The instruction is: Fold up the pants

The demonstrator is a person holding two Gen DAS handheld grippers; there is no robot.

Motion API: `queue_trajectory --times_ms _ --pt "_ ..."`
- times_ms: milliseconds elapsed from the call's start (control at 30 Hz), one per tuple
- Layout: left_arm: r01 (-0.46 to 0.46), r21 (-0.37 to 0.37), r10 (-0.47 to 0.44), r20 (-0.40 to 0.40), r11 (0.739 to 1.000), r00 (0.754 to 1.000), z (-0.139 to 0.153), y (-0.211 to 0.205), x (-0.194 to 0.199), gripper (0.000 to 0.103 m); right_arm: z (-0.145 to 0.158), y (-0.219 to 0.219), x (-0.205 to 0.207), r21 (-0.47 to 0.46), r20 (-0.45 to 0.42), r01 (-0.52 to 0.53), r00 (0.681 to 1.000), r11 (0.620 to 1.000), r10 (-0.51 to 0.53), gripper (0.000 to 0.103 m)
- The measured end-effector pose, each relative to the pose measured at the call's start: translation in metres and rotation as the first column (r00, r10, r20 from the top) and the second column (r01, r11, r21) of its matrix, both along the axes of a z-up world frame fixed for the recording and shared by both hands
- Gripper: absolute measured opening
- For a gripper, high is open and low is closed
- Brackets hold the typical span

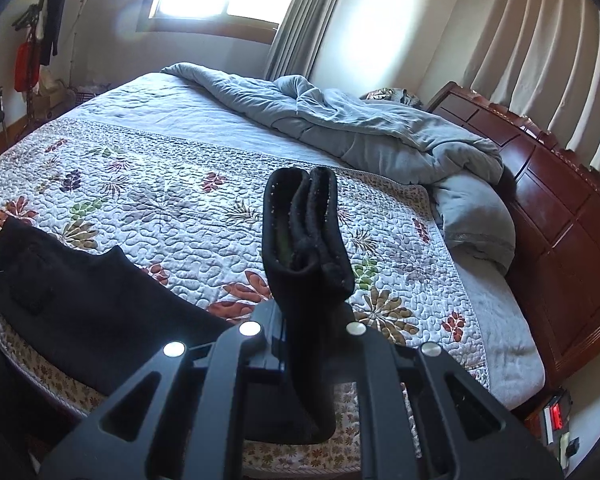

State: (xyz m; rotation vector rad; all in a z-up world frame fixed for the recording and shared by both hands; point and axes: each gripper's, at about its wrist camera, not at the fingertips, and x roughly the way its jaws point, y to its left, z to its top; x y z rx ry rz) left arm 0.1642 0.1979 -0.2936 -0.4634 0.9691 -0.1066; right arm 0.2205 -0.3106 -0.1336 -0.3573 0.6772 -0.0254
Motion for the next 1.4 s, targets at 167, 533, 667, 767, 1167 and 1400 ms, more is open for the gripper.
queue_trajectory --times_ms 167,533,667,767,1167,1400 --pt "0.003 0.016 -0.003 -0.009 1.000 1.000 -0.001 -0.005 0.004 0.088 -0.004 0.010 0.000 -0.035 0.010 -0.016 1.000 0.999 0.017 0.010" --pt "0.009 0.028 -0.009 -0.016 1.000 1.000 -0.004 -0.009 0.008 0.090 -0.015 0.026 -0.002 -0.102 0.023 -0.063 0.998 0.993 0.066 0.010" --pt "0.010 0.022 -0.010 -0.016 1.000 1.000 -0.005 -0.007 0.009 0.090 -0.020 0.032 0.000 -0.130 0.020 -0.078 0.996 0.988 0.082 0.010" --pt "0.011 0.019 -0.011 -0.015 1.000 1.000 -0.005 -0.007 0.009 0.090 -0.024 0.038 0.001 -0.148 0.015 -0.091 0.995 0.985 0.094 0.010" --pt "0.016 0.001 -0.016 -0.007 1.000 1.000 -0.004 -0.004 0.006 0.090 -0.056 0.078 0.005 -0.276 -0.045 -0.169 0.986 0.946 0.163 0.010" --pt "0.019 -0.008 -0.019 -0.004 1.000 1.000 -0.003 -0.001 0.004 0.090 -0.093 0.111 0.002 -0.398 -0.095 -0.238 0.971 0.886 0.218 0.010"
